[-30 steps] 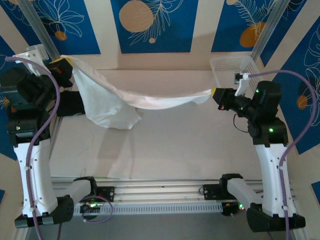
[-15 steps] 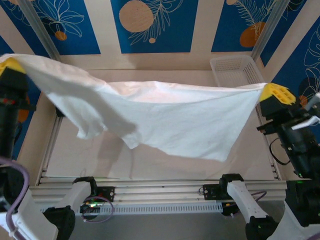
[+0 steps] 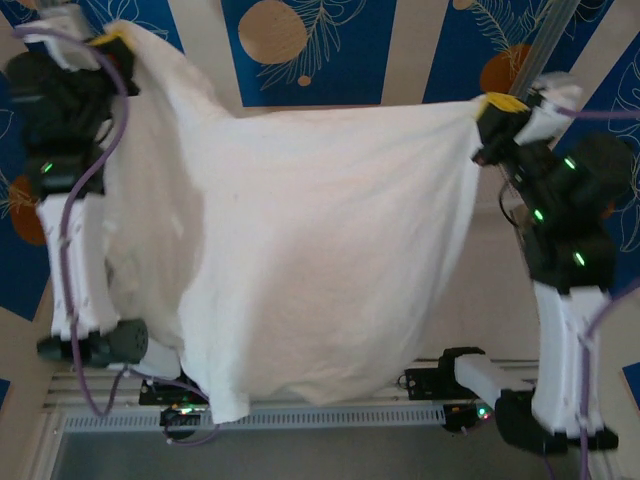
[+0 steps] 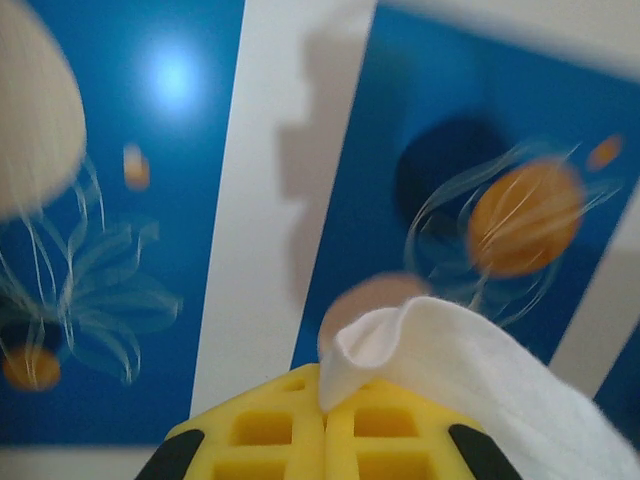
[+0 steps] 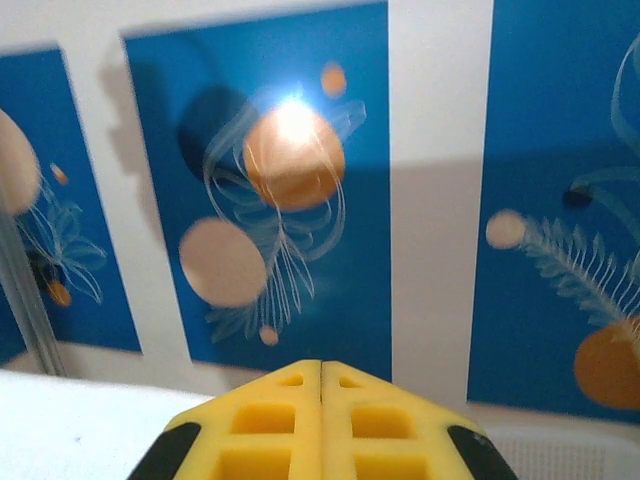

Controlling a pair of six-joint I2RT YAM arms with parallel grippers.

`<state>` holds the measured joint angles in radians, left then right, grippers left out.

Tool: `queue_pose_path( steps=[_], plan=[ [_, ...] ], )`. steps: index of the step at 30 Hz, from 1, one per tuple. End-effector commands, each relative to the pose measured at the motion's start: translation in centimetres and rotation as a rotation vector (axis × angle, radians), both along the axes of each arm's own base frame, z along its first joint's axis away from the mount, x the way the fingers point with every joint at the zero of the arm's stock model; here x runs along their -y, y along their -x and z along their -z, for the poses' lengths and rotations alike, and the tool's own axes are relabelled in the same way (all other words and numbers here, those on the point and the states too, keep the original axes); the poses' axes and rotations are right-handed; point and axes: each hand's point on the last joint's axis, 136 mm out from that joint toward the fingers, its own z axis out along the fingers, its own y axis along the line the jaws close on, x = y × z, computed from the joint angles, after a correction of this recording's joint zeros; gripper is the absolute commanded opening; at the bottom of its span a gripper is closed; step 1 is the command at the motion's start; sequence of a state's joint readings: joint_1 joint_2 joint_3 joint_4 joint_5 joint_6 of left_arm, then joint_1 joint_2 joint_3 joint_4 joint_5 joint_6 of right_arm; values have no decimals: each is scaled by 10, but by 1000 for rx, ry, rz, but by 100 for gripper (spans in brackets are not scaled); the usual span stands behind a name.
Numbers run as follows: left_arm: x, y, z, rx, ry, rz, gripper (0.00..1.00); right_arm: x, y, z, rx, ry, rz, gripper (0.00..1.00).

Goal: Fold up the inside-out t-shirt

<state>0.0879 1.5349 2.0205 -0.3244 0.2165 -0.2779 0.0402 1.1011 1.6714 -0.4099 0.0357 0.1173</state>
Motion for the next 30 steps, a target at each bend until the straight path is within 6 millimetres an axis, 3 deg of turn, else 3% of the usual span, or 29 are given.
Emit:
queue_pose_path(
  steps=[1,3,6,8,10,11,13,15,19,21,25,30],
  plan=[
    [8,-62,47,-9,-17,33,0,-6,-81,49,-54,14,-5,0],
    [15,-111,103,-86,-19,49,7,-10,-138,97,-119,17,-4,0],
    [25,-191,209,-243,-26,60,15,-14,-231,190,-263,6,14,0],
    [31,-237,277,-354,-29,78,34,-17,-291,252,-371,-21,18,15],
    [25,-261,329,-471,-6,41,49,-20,-327,300,-498,-40,22,26],
    [23,-267,339,-494,-1,29,55,-22,-340,316,-547,-35,28,32],
    [21,-268,340,-509,5,5,63,-22,-348,335,-619,-13,50,39],
    [20,-261,331,-512,7,-12,71,-21,-341,347,-682,-1,66,50],
    [21,-221,318,-550,85,-35,74,-26,-295,358,-822,11,64,53],
    [27,-191,318,-568,159,-17,75,-33,-255,369,-912,33,76,54],
    [51,-121,323,-561,333,77,75,-48,-158,401,-1095,69,109,56],
    [99,-38,352,-629,454,233,75,-33,-40,432,-1282,40,229,57]
  ],
)
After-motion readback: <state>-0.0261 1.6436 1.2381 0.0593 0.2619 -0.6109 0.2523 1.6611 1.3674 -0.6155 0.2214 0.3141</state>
